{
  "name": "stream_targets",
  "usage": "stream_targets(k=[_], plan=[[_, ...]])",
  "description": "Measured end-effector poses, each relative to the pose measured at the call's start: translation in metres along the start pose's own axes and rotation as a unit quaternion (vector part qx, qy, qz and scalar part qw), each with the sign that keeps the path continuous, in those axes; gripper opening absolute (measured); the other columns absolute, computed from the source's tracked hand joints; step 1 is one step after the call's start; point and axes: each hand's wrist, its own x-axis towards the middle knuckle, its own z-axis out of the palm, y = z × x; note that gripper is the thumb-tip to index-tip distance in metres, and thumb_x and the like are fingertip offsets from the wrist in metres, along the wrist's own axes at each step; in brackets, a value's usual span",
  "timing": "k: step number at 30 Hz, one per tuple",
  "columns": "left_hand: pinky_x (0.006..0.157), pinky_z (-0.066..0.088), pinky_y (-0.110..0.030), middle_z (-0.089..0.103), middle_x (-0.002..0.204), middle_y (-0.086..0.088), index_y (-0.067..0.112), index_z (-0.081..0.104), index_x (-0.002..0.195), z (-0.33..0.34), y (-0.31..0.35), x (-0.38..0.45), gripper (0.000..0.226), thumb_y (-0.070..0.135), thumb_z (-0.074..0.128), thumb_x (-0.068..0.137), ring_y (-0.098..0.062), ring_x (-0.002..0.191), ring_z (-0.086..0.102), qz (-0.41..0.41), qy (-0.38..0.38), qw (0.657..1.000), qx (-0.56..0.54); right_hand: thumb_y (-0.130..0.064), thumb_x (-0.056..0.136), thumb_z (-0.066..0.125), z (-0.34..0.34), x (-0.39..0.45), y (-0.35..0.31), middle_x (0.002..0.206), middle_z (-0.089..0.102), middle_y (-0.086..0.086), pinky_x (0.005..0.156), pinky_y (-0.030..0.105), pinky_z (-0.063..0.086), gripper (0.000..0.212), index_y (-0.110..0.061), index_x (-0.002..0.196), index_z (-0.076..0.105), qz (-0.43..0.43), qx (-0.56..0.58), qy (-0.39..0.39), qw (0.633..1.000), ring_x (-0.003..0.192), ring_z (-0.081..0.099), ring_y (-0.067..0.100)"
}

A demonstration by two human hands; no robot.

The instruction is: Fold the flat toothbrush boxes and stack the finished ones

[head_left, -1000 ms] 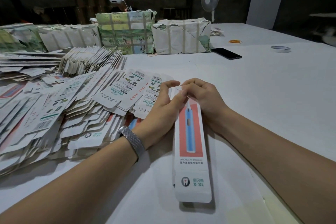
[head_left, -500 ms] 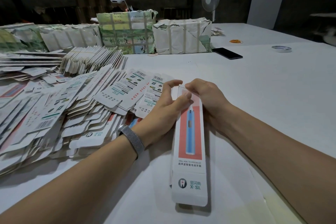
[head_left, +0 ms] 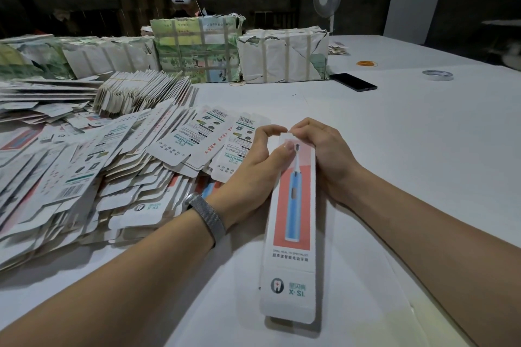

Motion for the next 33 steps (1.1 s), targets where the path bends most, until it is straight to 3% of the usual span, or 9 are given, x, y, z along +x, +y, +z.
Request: stream_targets(k=[3, 6, 10, 14, 17, 22, 29, 33], plan=[[0.063, 0.056, -0.029, 0.072, 0.082, -0.002, 0.037, 0.044, 0.111, -0.0007, -0.0003, 0.0017, 0.024, 0.043, 0.055, 0.091, -0.017, 0.069, 0.069, -0.006, 0.013, 0.999, -0.029, -0.024, 0.095, 0.051, 0.0012, -0.0009, 0.0022, 0.066, 0.062, 0.002, 0.067, 0.035, 0.049, 0.034, -0.019, 0.066, 0.067, 0.013, -0.004, 0.006, 1.0, 0.062, 0.062, 0.019], [0.06, 0.056, -0.029, 0.073, 0.081, -0.001, 0.029, 0.042, 0.115, -0.0018, -0.0008, 0.0031, 0.028, 0.037, 0.055, 0.092, -0.018, 0.067, 0.069, -0.001, 0.036, 0.996, -0.076, -0.034, 0.089, 0.054, 0.0027, -0.0024, 0.0017, 0.073, 0.066, -0.001, 0.067, 0.032, 0.047, 0.025, -0.023, 0.073, 0.07, 0.009, -0.005, 0.002, 1.0, 0.073, 0.061, 0.02], [0.057, 0.056, -0.028, 0.074, 0.077, 0.002, 0.028, 0.041, 0.113, -0.002, -0.0012, 0.0032, 0.025, 0.036, 0.053, 0.093, -0.015, 0.064, 0.069, 0.006, 0.055, 0.994, -0.095, -0.032, 0.076, 0.059, 0.0021, -0.0049, 0.001, 0.076, 0.064, 0.0, 0.05, 0.022, 0.045, 0.01, -0.029, 0.085, 0.063, 0.005, 0.006, -0.022, 1.0, 0.074, 0.059, 0.024], [0.058, 0.056, -0.03, 0.073, 0.075, 0.002, 0.031, 0.041, 0.11, -0.003, -0.0014, 0.0035, 0.024, 0.038, 0.055, 0.092, -0.016, 0.064, 0.069, 0.004, 0.07, 0.993, -0.094, -0.027, 0.086, 0.063, 0.0009, -0.0071, 0.0017, 0.076, 0.064, 0.003, 0.055, 0.026, 0.052, 0.006, -0.03, 0.089, 0.059, -0.015, -0.021, -0.036, 0.999, 0.071, 0.061, 0.022], [0.06, 0.058, -0.033, 0.072, 0.079, -0.004, 0.032, 0.04, 0.109, -0.0037, -0.0013, 0.0035, 0.015, 0.033, 0.053, 0.102, -0.02, 0.064, 0.069, -0.007, 0.068, 0.993, -0.094, -0.016, 0.097, 0.058, -0.0002, -0.0062, 0.002, 0.072, 0.064, 0.001, 0.054, 0.026, 0.049, 0.018, -0.029, 0.085, 0.06, -0.012, -0.012, -0.03, 0.999, 0.068, 0.062, 0.021], [0.057, 0.057, -0.031, 0.07, 0.076, -0.004, 0.03, 0.04, 0.111, -0.002, 0.0007, 0.0023, 0.01, 0.025, 0.048, 0.107, -0.019, 0.061, 0.067, -0.004, 0.072, 0.993, -0.089, -0.014, 0.098, 0.057, -0.0021, -0.0053, 0.0011, 0.068, 0.065, 0.002, 0.063, 0.033, 0.049, 0.032, -0.031, 0.071, 0.061, -0.005, -0.008, -0.028, 1.0, 0.062, 0.063, 0.019], [0.057, 0.058, -0.03, 0.071, 0.075, -0.004, 0.03, 0.039, 0.112, -0.0013, 0.0043, 0.002, 0.011, 0.028, 0.048, 0.107, -0.019, 0.061, 0.069, -0.01, 0.074, 0.993, -0.093, -0.022, 0.1, 0.057, -0.0017, -0.0061, 0.003, 0.072, 0.069, 0.001, 0.058, 0.03, 0.055, 0.014, -0.028, 0.087, 0.058, -0.012, -0.018, -0.027, 0.999, 0.063, 0.068, 0.019], [0.057, 0.059, -0.032, 0.071, 0.075, -0.003, 0.03, 0.04, 0.111, -0.0009, 0.0058, 0.002, 0.01, 0.029, 0.049, 0.106, -0.019, 0.061, 0.069, -0.026, 0.073, 0.991, -0.105, -0.022, 0.099, 0.059, -0.0016, -0.0064, 0.0024, 0.074, 0.068, 0.003, 0.06, 0.032, 0.054, 0.016, -0.026, 0.084, 0.061, -0.004, 0.003, -0.022, 1.0, 0.062, 0.068, 0.019]])
